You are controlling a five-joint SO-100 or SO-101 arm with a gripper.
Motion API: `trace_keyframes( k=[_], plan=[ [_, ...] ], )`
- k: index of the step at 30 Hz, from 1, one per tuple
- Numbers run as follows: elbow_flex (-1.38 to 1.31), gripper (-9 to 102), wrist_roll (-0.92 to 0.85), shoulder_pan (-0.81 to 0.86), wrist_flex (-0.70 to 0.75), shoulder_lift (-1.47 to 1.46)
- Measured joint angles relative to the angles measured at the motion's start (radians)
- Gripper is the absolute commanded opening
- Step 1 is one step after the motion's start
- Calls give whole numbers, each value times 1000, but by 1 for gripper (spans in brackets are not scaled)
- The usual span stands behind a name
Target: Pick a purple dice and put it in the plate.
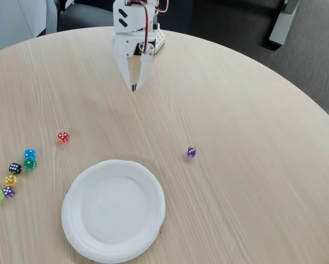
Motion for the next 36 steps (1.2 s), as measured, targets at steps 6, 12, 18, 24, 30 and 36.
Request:
trace_keyframes(
  k=[6, 12, 18, 24, 30, 36],
  plan=[
    [-81, 0, 114, -2, 0, -83],
    [-318, 0, 270, 0, 0, -295],
    [-637, 0, 486, 2, 0, -615],
    [-922, 4, 632, 0, 0, -881],
    [-1062, 3, 678, -5, 0, -1051],
    [-1071, 3, 699, -14, 0, -1181]
  ],
)
